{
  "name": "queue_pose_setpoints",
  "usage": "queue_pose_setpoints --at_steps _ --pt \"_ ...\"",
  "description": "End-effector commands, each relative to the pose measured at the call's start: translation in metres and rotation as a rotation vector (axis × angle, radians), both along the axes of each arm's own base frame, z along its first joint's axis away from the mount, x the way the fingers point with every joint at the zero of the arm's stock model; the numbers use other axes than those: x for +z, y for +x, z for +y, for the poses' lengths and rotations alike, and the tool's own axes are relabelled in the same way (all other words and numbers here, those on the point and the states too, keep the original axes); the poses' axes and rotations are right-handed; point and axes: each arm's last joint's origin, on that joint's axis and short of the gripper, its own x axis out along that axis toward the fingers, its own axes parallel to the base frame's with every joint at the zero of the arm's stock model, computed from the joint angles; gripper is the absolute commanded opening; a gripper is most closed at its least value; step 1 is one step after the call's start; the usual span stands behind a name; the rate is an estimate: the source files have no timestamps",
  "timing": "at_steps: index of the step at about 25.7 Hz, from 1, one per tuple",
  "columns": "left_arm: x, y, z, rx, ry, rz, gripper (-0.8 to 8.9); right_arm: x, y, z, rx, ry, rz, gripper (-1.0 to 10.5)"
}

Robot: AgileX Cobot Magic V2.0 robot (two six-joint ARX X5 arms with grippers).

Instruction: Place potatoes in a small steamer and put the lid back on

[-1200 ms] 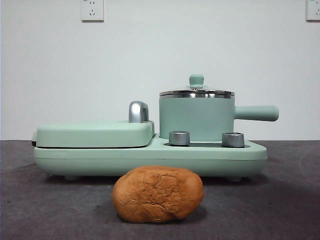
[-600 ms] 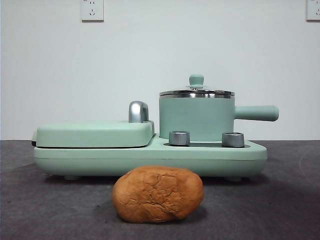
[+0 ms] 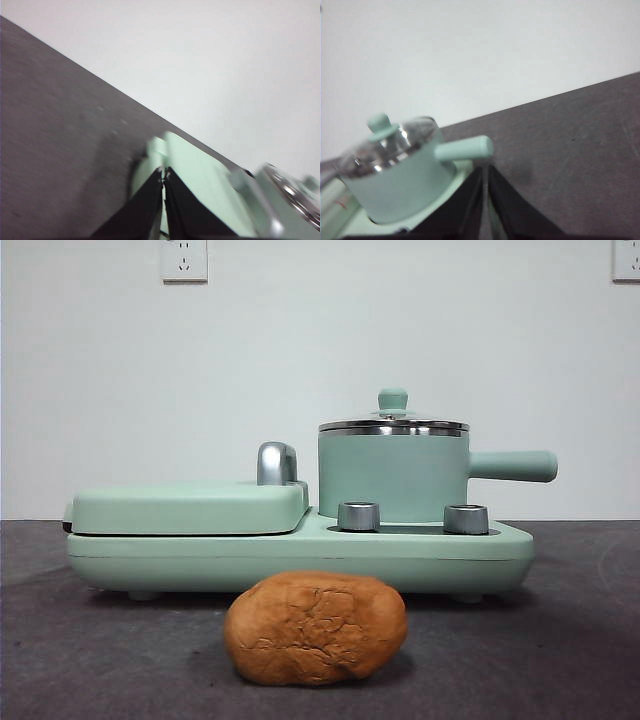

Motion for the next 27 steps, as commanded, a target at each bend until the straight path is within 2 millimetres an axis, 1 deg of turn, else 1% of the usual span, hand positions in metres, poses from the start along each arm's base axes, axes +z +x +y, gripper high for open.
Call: queue_pose_setpoints --at_steps 1,3,8,12,16,19,22,27 --pt "0.018 -0.004 -0.002 -0.079 -0.007 -0.031 0.09 0.022 -0.006 0.000 0.014 0.070 -0.021 0.2" --pt "0.030 -0.006 -0.003 -0.107 0.031 -0.041 0.09 0.034 -0.008 0.000 0.026 0.060 -0.017 0.2" --pt "0.066 -0.010 -0.004 -0.111 0.220 -0.049 0.08 0.066 -0.011 0.002 0.103 -0.043 -0.035 0.2" --pt "0.095 -0.009 -0.004 -0.136 0.375 -0.040 0.08 0.087 -0.008 0.004 0.172 -0.176 -0.029 0.2" --pt "0.120 -0.003 -0.006 -0.200 0.515 -0.055 0.06 0.104 -0.001 0.007 0.240 -0.334 -0.024 0.2" --pt "0.134 0.005 -0.007 -0.256 0.599 -0.059 0.06 0.116 0.008 0.010 0.284 -0.432 -0.020 0.2" --pt "0.143 0.016 -0.009 -0.309 0.659 -0.050 0.06 0.125 0.018 0.012 0.333 -0.499 -0.013 0.2" --pt "0.153 0.035 -0.016 -0.414 0.693 -0.041 0.06 0.134 0.036 0.017 0.395 -0.571 0.018 0.2"
